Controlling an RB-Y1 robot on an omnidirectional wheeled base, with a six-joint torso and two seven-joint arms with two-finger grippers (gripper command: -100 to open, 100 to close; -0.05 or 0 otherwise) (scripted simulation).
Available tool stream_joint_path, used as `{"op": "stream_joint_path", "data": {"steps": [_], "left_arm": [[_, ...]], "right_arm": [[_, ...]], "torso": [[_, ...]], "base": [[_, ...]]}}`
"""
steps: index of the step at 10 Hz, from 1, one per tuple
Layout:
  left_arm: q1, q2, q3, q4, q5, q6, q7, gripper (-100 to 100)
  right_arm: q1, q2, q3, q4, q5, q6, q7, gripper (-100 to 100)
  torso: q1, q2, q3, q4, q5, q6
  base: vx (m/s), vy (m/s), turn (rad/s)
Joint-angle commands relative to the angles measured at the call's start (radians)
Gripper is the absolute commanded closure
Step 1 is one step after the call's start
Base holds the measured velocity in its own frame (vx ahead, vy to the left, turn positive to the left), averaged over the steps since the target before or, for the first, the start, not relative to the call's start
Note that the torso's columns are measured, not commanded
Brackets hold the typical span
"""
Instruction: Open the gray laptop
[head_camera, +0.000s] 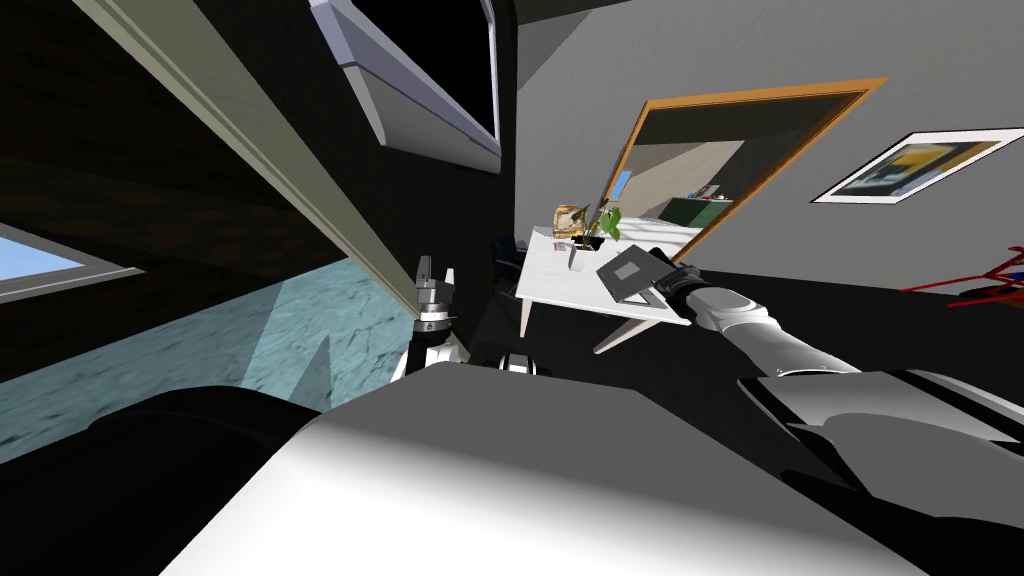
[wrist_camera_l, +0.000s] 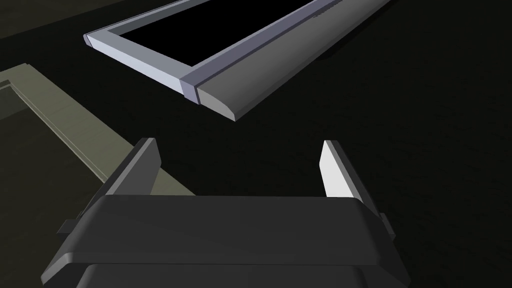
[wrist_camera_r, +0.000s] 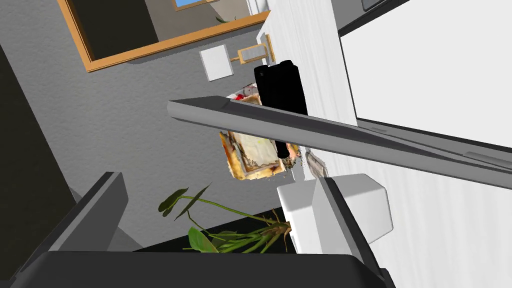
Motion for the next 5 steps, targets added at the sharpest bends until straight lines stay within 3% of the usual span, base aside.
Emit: {"op": "stream_joint_path", "data": {"steps": [1,5], "left_arm": [[0.000,0.000,0.000,0.000,0.000,0.000,0.000,0],[0.000,0.000,0.000,0.000,0.000,0.000,0.000,0]], "right_arm": [[0.007,-0.008,0.007,-0.009,0.049,0.011,0.037,-100],[0.027,-0.030,0.054,-0.042,0.143,0.049,0.109,-100]], "torso": [[0.000,0.000,0.000,0.000,0.000,0.000],[0.000,0.000,0.000,0.000,0.000,-0.001]], "base": [[-0.008,-0.029,0.028],[-0.015,-0.042,0.050]]}}
